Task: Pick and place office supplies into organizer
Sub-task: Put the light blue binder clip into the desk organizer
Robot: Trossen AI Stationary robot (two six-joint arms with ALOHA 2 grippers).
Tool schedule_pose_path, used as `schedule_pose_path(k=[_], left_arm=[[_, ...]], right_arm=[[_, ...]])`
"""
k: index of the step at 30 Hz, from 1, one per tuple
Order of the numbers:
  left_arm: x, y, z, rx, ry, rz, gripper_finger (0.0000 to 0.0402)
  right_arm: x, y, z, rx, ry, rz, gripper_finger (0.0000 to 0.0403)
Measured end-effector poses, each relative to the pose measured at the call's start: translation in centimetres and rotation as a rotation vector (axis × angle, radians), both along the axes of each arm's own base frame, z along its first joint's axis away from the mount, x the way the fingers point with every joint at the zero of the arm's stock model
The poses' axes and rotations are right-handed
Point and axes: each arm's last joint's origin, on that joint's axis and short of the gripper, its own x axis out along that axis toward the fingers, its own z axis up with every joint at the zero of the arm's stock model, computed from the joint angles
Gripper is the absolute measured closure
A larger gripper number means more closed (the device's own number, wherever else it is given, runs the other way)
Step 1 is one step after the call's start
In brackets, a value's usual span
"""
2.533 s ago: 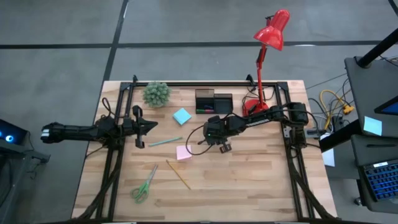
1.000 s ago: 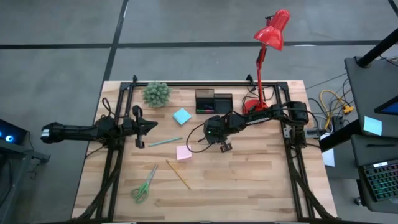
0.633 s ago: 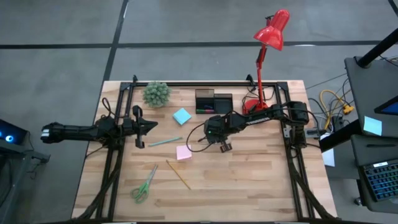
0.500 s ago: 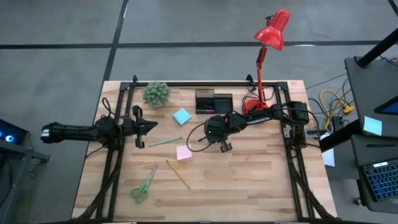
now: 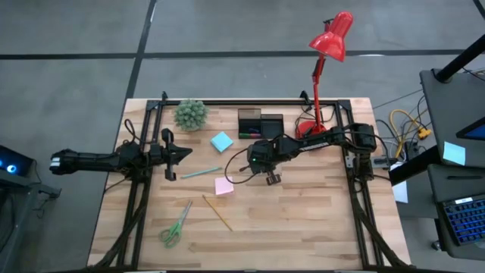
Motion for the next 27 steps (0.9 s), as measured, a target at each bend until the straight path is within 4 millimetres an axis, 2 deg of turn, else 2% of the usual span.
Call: schedule_pose_path(k=[27], left_arm=[[0.0, 0.0, 0.0, 0.0, 0.0, 0.0, 0.0402]], right_arm=[[1.6, -0.2, 2.6, -0.043, -0.069, -0.002, 0.0394]])
